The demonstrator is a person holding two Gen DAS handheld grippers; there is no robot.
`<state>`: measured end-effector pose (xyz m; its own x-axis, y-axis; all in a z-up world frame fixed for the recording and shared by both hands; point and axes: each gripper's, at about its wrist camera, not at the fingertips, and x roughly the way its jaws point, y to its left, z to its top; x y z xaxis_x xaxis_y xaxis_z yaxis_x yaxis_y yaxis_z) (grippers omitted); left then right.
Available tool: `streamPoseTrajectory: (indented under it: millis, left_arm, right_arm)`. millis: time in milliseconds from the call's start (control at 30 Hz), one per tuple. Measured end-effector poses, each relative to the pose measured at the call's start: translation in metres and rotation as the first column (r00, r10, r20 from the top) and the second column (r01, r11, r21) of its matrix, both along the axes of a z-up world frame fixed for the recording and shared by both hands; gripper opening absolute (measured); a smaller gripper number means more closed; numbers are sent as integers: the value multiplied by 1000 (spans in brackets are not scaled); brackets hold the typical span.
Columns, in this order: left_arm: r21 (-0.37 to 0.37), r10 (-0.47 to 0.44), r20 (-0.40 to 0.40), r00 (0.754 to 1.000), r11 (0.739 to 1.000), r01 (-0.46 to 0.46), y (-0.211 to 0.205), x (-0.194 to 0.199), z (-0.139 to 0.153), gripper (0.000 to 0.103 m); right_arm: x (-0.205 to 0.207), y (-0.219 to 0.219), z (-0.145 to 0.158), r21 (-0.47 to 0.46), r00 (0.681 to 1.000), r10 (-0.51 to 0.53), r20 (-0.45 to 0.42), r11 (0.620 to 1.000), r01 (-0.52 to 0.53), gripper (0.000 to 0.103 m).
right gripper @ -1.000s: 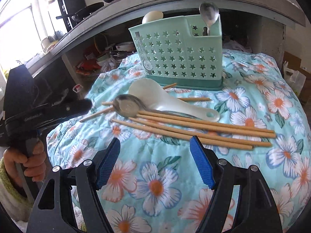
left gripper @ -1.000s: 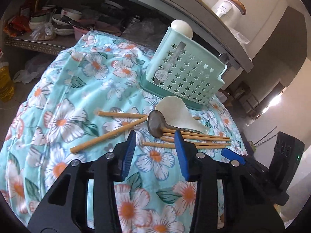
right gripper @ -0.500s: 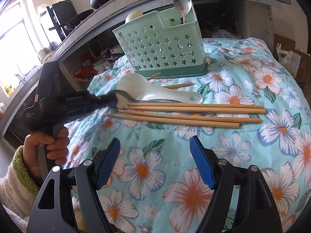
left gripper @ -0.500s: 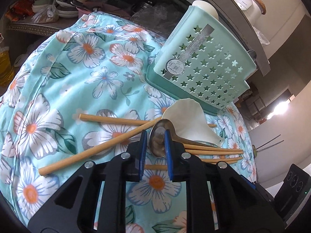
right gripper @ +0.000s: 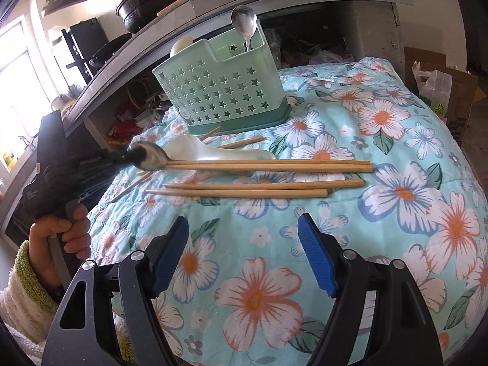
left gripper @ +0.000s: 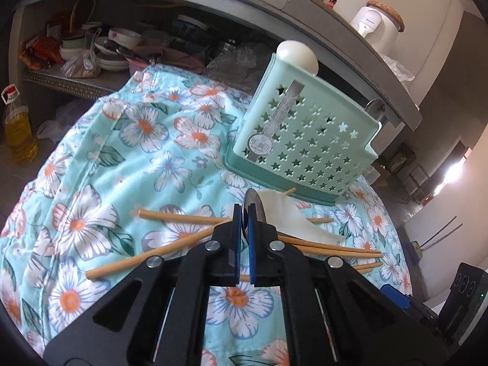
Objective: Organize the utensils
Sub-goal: 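Grasp the long metal spoon on the quilt with the left gripper, then grasp the white rice paddle with the right gripper while the left gripper lifts the metal spoon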
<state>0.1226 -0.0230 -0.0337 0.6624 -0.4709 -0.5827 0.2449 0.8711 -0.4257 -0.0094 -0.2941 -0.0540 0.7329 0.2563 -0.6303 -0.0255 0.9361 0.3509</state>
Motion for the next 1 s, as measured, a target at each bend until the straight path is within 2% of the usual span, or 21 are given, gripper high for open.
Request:
streamPoseTrajectory:
  millis: [300,533,767,1000]
  left_arm:
    - [-21,102,140,985,995,-100,34,-25,45,1]
    - [-38,217,228,949,976,-214,78,-45,73,1]
    - [-65,326,249,912,945,-320,122,-56,81,1]
    - [-88,367,224,903,930,-356,144,-57,73,1]
  right_arm:
    - [-2,11,22,-63,997,26,72,998,-22,70]
    - [13,30,38,-106,991,83,102,992,-72,63]
    - [49,64,45,-191,977,197,81,965,-179,57]
    - [107,86,50,-259,933,358,14,903,-343,57]
